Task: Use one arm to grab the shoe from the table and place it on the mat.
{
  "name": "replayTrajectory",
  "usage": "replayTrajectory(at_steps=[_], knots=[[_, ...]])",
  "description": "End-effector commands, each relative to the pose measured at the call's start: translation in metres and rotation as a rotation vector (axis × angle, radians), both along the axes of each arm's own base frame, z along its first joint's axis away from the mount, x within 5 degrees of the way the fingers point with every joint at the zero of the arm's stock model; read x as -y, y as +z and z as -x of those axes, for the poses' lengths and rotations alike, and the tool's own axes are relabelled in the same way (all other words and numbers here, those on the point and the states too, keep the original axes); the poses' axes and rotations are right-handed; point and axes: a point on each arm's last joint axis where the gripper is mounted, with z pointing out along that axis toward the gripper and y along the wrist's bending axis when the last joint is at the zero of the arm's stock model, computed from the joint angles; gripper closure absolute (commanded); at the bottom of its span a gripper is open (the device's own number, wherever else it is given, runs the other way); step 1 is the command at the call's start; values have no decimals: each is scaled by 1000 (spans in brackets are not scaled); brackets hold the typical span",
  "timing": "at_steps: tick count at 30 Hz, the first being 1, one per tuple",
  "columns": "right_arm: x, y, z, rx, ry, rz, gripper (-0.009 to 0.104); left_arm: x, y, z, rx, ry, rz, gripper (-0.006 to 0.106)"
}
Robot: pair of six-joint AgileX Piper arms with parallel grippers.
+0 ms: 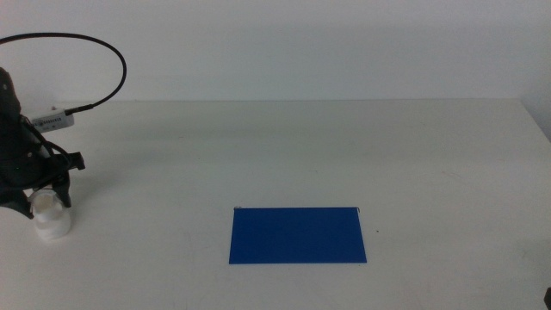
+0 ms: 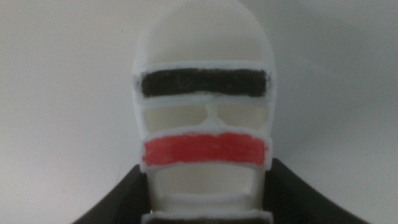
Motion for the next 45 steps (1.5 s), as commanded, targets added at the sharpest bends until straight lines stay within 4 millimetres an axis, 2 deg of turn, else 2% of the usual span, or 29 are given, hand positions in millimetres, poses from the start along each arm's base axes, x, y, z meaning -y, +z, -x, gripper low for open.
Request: replayTrajectory(at_steps=[1,2,3,4,12,21,24,29,35,45], knots=[[0,5,-1,66,5,16,17,-1,28,-2,88,9,-9,60],[0,5,-1,66,5,16,17,-1,28,-2,85,10,-8,66],[0,5,-1,66,5,16,17,0,33,0,82,16,-7,87],[0,5,-1,66,5,16,17,2,41,3,90,20,-7,92],[0,5,-1,66,5,16,17,27,78,17,93,8,-33,93],[0,5,-1,66,5,16,17,77,109,37,65,-51,-6,93],[0,5,-1,66,5,16,17,101,113,41,55,-89,10,93],[0,5,-1,66,5,16,17,153,111,47,49,-163,35,93],[0,5,-1,66,5,16,17,212,110,53,110,-218,73,93],[0,5,-1,66,5,16,17,308,111,47,80,-356,90,93]])
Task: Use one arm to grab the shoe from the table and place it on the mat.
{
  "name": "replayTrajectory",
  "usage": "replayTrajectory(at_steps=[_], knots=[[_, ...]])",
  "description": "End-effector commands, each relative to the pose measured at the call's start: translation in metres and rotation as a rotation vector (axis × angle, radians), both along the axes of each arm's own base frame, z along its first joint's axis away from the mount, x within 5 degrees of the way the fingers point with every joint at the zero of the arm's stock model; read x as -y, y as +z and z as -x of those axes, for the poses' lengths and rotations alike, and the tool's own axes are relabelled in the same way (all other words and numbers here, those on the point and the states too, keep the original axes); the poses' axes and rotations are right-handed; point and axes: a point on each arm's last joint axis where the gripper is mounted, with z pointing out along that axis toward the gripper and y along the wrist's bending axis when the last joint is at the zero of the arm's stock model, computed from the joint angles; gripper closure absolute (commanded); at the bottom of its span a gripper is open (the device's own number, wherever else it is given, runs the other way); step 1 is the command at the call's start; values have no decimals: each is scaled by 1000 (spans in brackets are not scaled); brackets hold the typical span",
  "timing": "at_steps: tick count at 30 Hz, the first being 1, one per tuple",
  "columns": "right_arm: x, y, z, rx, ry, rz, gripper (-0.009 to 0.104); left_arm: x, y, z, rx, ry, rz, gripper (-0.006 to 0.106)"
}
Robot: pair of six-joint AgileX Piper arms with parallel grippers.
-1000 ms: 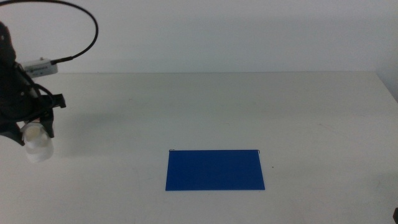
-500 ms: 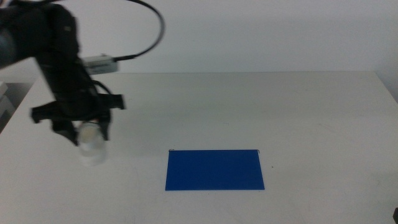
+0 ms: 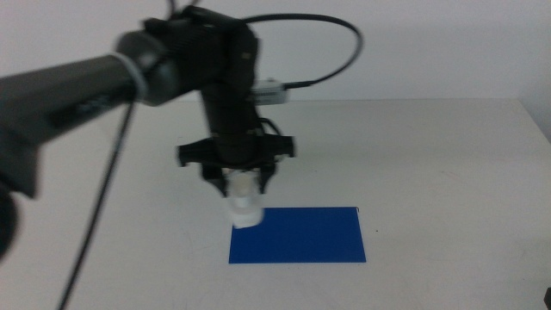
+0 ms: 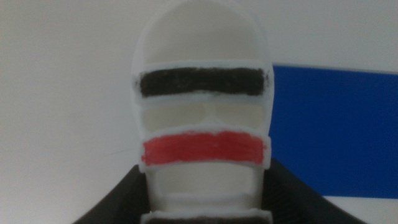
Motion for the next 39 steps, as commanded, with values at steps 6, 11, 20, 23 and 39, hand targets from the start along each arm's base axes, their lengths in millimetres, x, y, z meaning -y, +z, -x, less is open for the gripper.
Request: replayTrajectory(at_steps=[6,11,20,23,39], knots=[[0,5,-1,66,5,16,17,60,17,5,35,-75,73,93],[0,5,-1,66,5,16,17,81,8,7,18,-113,68,93],[0,5,-1,66,5,16,17,80,4,7,10,-116,44,93],[0,5,-1,66,5,16,17,78,4,5,28,-118,21,93],[0,5,-1,66,5,16,17,70,5,-2,91,-70,-62,93]])
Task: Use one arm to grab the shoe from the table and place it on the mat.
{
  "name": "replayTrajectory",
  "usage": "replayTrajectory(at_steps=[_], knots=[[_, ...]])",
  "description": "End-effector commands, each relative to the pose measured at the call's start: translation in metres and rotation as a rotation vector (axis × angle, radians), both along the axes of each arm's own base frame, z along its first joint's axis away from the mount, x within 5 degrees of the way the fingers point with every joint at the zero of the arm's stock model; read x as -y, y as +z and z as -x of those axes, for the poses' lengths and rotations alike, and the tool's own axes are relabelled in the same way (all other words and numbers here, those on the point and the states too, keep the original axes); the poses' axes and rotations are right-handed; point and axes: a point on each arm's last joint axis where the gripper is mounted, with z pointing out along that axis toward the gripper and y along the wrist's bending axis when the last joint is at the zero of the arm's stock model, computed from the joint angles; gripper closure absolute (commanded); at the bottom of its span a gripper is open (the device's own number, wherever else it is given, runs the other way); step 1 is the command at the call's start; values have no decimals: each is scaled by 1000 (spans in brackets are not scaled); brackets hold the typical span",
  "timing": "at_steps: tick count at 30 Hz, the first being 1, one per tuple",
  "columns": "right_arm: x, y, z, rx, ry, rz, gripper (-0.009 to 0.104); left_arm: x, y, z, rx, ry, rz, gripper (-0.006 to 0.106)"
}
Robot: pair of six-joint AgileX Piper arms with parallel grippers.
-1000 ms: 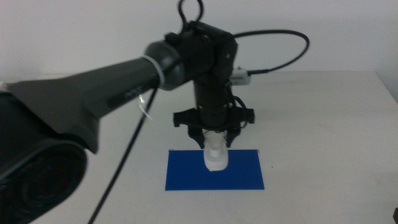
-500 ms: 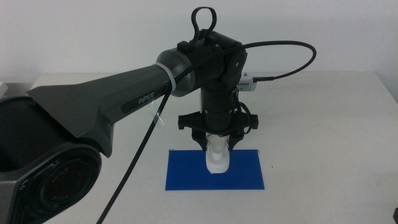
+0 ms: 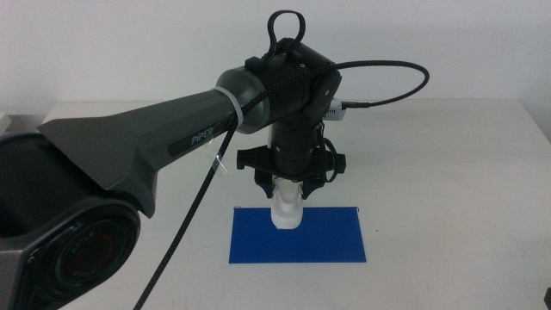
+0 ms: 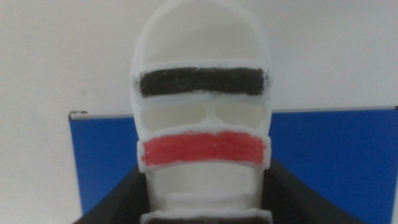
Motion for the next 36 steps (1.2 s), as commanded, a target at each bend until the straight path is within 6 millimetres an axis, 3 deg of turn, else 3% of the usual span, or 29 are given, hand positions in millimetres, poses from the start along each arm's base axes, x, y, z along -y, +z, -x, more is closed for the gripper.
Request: replayTrajectory(at_steps=[1,10,27,33,36], knots=[[0,5,-1,66,5,16,17,-7,39,10,11,61,28,93],[0,5,-1,66,5,16,17,-2,38,14,-45,361,135,93],[0,5,-1,66,5,16,17,-2,38,14,-93,1430,338,93],[0,5,-1,66,5,16,17,-2,38,15,-94,1430,337,93],[0,5,-1,66,5,16,17,3,27,15,-133,1438,316,93]])
